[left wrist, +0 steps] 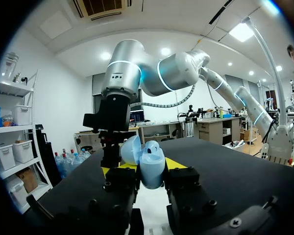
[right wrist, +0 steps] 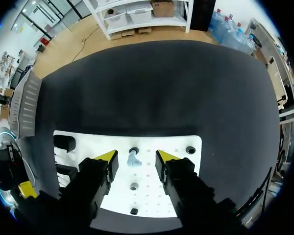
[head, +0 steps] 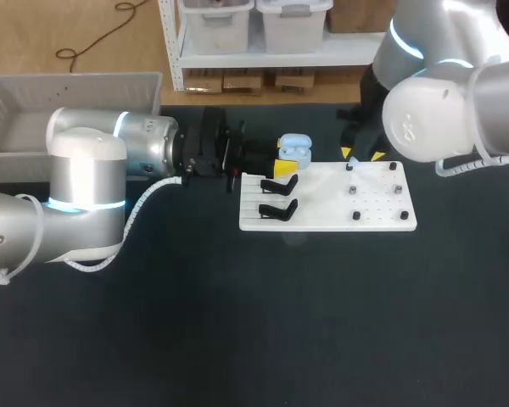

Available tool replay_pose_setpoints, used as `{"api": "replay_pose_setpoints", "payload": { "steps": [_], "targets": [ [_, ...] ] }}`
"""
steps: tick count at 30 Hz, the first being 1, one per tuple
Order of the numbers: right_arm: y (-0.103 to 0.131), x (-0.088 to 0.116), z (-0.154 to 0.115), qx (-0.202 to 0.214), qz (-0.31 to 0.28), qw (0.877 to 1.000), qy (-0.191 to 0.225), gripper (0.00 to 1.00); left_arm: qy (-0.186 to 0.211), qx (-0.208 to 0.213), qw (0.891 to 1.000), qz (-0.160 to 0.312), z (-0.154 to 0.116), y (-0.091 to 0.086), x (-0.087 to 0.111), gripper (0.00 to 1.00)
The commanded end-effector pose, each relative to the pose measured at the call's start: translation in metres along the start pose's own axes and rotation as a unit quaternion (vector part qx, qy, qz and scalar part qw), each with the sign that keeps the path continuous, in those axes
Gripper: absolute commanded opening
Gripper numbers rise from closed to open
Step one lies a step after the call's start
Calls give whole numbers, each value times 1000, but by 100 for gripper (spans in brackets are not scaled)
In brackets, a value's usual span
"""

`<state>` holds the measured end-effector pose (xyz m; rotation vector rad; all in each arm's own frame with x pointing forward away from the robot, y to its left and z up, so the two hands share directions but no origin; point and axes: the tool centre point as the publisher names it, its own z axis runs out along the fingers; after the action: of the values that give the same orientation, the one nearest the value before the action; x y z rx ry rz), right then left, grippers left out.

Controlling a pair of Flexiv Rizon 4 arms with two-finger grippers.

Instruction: Pick up each earbud case from the left stands, insert the matching earbuds, close the lid, and place the case in the box.

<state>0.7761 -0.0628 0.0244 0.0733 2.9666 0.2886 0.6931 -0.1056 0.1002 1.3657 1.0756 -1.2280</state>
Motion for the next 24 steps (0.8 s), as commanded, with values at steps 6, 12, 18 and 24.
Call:
{"api": "replay_pose_setpoints", "payload": {
  "steps": [6,12,18,24],
  "targets": [
    [3,-2,6,0,-2,1000,7,47,1,-1,1000,0,0,-1,0,0],
    [3,1,6,12,8,1000,2,45,1,-1,1000,0,0,-1,0,0],
    [3,6,8,14,13,1000,3,43,1,-1,1000,0,0,-1,0,0],
    [0,10,9,13,19,1000,3,40,1,-1,1000,0,0,-1,0,0]
  ]
}}
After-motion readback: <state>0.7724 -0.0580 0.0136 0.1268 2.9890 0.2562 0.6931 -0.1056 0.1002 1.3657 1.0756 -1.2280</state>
